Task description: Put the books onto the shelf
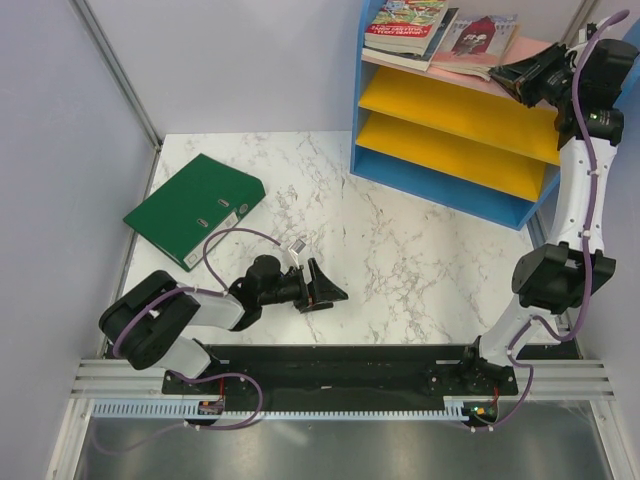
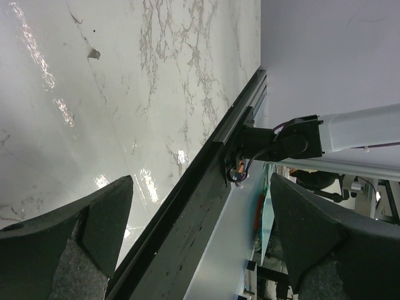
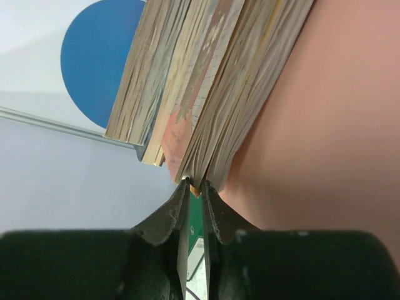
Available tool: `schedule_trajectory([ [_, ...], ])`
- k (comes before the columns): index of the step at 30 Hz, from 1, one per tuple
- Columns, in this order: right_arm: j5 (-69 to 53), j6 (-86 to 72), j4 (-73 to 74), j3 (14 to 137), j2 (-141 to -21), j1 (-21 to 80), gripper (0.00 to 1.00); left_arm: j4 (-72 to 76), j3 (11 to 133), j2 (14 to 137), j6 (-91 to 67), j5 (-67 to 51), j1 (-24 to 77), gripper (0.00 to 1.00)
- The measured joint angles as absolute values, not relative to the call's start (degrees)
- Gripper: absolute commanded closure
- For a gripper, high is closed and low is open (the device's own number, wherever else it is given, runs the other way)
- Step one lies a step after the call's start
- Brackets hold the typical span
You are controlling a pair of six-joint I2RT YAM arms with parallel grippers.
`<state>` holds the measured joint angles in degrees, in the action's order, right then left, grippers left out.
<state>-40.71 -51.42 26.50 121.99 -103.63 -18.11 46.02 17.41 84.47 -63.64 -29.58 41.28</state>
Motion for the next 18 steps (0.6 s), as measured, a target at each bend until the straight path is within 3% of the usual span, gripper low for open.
schedule_trajectory([
  [10, -39.77, -50.87, 26.00, 119.79, -102.67, -17.85, 0.80, 46.39, 17.39, 84.49, -63.66, -29.58, 41.28, 0.04],
  [18, -38.92, -47.44, 26.09, 106.98, -90.76, -19.05, 0.76, 41.76, 17.52, 81.95, -62.61, -29.10, 41.28, 0.02],
])
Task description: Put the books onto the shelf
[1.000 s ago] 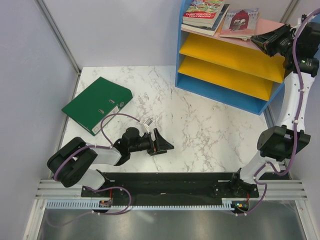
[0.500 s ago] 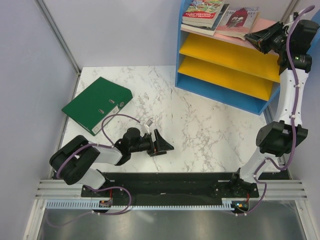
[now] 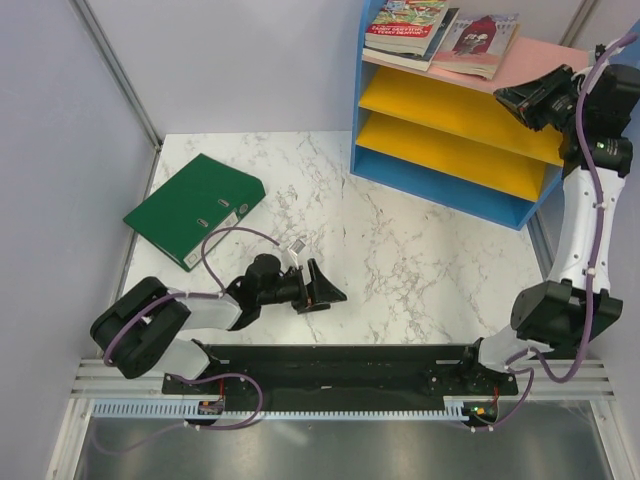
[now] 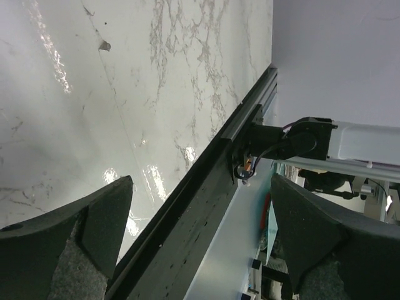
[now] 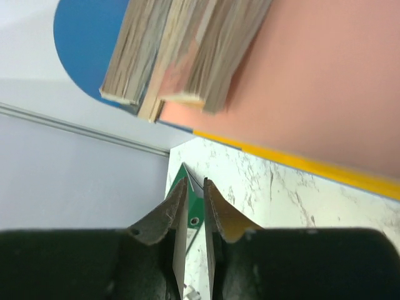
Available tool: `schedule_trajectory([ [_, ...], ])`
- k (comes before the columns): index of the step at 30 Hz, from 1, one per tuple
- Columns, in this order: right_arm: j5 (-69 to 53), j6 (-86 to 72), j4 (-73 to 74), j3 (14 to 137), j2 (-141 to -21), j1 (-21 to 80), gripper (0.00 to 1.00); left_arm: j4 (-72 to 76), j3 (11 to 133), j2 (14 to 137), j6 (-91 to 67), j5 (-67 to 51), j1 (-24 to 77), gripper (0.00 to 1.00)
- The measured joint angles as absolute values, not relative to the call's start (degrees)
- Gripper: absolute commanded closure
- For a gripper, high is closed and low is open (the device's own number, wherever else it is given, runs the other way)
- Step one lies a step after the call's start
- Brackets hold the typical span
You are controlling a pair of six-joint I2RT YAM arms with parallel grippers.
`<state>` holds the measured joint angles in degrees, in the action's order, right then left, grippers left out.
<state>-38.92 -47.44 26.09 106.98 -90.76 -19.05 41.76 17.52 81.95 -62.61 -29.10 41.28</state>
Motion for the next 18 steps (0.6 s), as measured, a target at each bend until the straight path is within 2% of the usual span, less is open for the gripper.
schedule_trajectory([
  [4, -38.44, -44.58, 26.24, 98.28, -83.18, -19.40, 0.74, 29.71, 21.80, 78.39, -58.08, -26.92, 41.30, 0.00],
  [12, -31.44, -33.82, 30.48, 74.91, -66.52, -19.25, 0.71, -2.76, 41.67, 76.44, -45.65, -13.67, 41.39, 0.00],
  [18, -22.83, -27.27, 34.11, 61.56, -62.94, -18.72, 0.55, -16.08, 48.18, 76.44, -40.25, -5.78, 41.39, 0.00],
])
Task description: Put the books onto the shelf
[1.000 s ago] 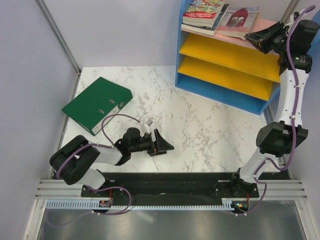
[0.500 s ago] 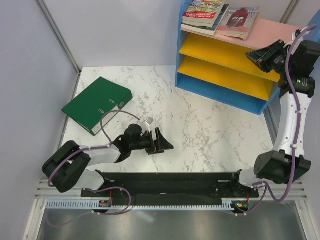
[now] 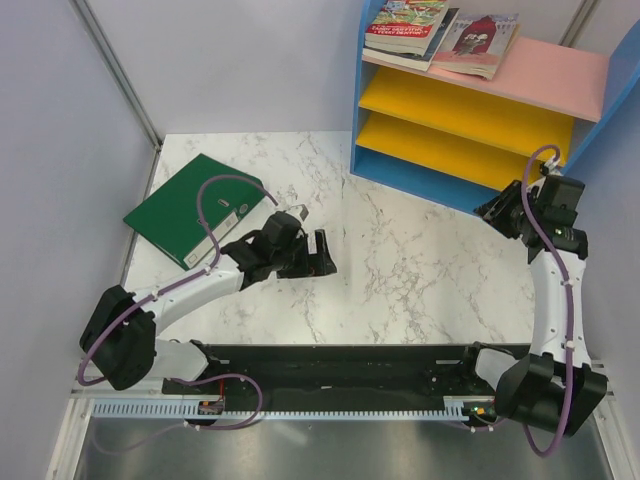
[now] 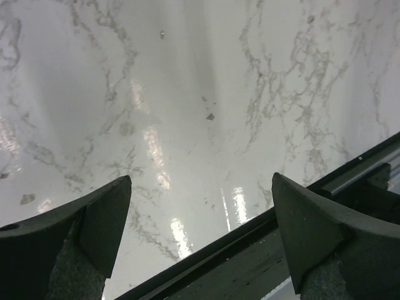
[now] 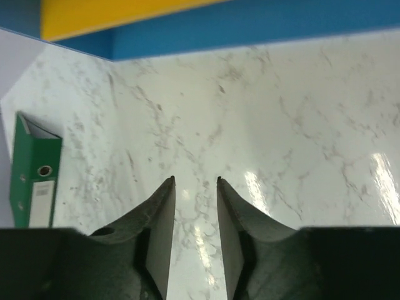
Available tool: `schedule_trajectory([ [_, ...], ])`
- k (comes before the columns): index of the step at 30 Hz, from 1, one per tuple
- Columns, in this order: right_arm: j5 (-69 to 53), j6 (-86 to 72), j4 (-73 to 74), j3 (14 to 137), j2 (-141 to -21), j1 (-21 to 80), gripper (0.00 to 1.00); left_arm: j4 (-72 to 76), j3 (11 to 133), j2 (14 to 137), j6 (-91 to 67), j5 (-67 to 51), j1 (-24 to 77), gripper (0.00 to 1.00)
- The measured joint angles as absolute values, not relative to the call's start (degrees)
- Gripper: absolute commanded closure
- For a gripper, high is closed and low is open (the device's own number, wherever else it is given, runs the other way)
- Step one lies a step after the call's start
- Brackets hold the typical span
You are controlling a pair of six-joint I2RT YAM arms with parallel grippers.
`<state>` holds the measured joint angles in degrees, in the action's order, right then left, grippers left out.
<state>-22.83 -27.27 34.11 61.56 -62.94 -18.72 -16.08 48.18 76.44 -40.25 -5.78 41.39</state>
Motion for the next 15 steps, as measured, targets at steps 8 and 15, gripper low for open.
schedule_trajectory([
  [8, -15.25, -22.04, 35.92, 49.12, -62.04, -18.11, 0.24, -24.80, 48.95, 76.44, -37.85, -0.82, 40.40, 0.00],
  [15, -12.60, -20.16, 35.97, 48.25, -64.71, -18.11, 0.02, -28.97, 51.22, 77.21, -35.86, 1.17, 37.93, 0.00],
])
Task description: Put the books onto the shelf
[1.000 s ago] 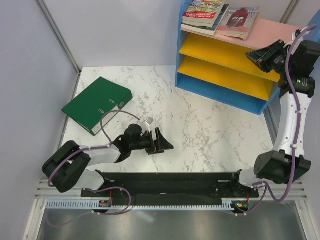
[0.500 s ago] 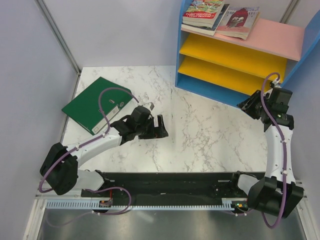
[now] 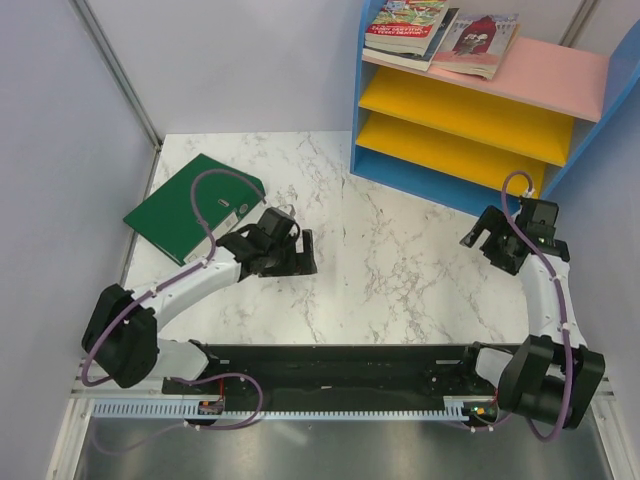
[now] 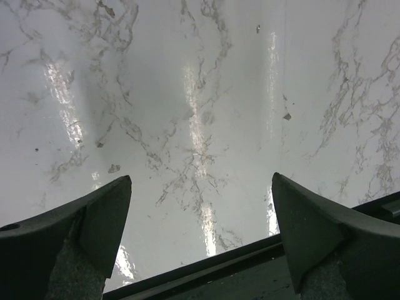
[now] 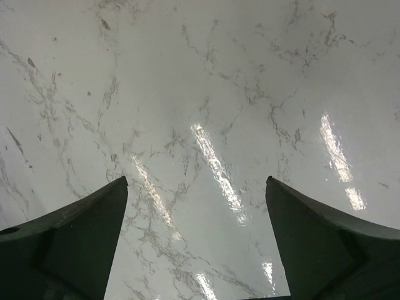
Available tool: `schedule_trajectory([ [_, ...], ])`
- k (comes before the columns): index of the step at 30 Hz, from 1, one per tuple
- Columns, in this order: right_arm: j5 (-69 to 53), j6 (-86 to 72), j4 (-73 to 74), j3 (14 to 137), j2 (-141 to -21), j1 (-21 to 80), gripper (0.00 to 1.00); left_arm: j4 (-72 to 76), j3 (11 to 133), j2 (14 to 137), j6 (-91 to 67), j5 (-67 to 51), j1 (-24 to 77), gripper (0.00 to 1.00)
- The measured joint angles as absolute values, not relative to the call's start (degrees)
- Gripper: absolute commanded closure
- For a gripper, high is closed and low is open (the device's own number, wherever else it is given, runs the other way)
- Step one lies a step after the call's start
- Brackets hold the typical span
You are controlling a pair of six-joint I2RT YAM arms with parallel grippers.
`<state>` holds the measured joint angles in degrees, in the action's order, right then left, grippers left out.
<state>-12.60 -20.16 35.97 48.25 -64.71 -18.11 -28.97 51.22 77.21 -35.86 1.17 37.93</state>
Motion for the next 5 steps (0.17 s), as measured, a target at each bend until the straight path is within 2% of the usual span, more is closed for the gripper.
schedule_trajectory([
  [5, -10.50, -20.12, 35.75, 48.25, -65.89, -18.11, 0.02, -30.35, 51.64, 77.38, -34.52, 1.58, 35.62, 0.00],
])
